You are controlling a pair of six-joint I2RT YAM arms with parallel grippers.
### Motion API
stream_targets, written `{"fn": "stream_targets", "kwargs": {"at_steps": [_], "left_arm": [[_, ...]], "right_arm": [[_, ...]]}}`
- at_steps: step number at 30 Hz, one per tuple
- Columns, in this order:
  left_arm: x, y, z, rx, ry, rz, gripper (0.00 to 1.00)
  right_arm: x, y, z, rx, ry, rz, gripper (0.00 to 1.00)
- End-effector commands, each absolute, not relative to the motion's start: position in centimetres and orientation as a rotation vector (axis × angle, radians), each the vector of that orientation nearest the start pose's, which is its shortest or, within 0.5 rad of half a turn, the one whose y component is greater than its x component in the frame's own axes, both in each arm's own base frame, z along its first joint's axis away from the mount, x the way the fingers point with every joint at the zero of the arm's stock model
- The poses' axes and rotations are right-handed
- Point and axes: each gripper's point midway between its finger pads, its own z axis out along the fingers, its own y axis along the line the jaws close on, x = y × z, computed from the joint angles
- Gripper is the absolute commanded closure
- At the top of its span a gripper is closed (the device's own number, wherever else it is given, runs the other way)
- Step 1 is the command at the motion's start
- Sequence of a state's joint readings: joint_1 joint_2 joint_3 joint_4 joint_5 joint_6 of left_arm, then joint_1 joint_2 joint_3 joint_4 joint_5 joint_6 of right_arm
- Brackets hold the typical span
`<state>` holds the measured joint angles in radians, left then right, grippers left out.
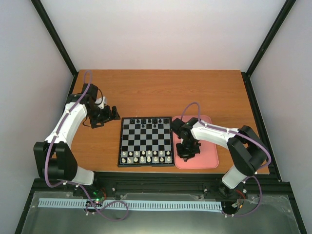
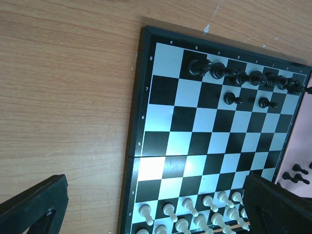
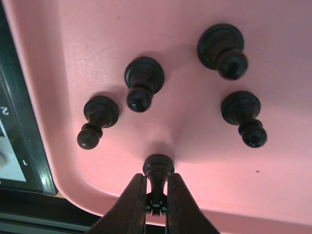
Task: Set up the chess pieces on the board
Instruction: Pick up the chess piece from the storage box, then place the chess piece on the chessboard.
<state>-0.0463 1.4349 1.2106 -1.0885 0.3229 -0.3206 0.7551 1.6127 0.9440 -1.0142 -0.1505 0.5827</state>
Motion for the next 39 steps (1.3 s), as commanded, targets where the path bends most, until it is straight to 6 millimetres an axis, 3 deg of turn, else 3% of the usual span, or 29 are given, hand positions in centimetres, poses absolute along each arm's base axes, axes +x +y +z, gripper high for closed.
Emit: {"fn": "stream_targets", "kwargs": {"at_steps": [1, 5, 10, 15, 19, 22, 27, 31, 39], "left_arm": [[29.4, -7.0, 16.2, -0.310, 2.844, -0.545, 0.00], [29.4, -7.0, 16.3, -0.309, 2.845, -0.546, 0.00], [29.2, -7.0, 16.6, -0.309, 2.837, -0.546, 0.00], [28.8, -6.7, 16.2, -0.341, 2.850, -0.521, 0.00], [28.4, -5.5, 15.9, -0.379, 2.859, -0.421, 0.00], [28.1, -3.6, 15.8, -0.467, 2.855, -0.295, 0.00], [27.5, -1.5, 16.6, -0.665, 2.779, -0.355, 0.00], [27.1, -0.9, 17.0, -0.708, 2.740, -0.362, 0.00], [26.7, -1.1, 16.5, -0.738, 2.733, -0.378, 0.00]], "right_arm": [[15.2, 18.1, 2.9, -0.291, 3.302, 0.081, 0.96], [15.6, 18.2, 4.2, -0.294, 3.291, 0.071, 0.97], [17.4, 19.7, 8.8, -0.299, 3.239, 0.122, 0.97], [21.9, 23.6, 14.4, -0.379, 3.105, 0.215, 0.97], [25.9, 27.7, 16.2, -0.477, 3.017, 0.275, 0.97], [28.9, 31.1, 16.6, -0.545, 2.961, 0.323, 0.97], [32.8, 37.0, 17.1, -0.619, 2.860, 0.443, 0.97], [33.7, 40.7, 16.0, -0.706, 2.813, 0.532, 0.97], [34.1, 45.1, 13.8, -0.813, 2.737, 0.638, 0.97]]}}
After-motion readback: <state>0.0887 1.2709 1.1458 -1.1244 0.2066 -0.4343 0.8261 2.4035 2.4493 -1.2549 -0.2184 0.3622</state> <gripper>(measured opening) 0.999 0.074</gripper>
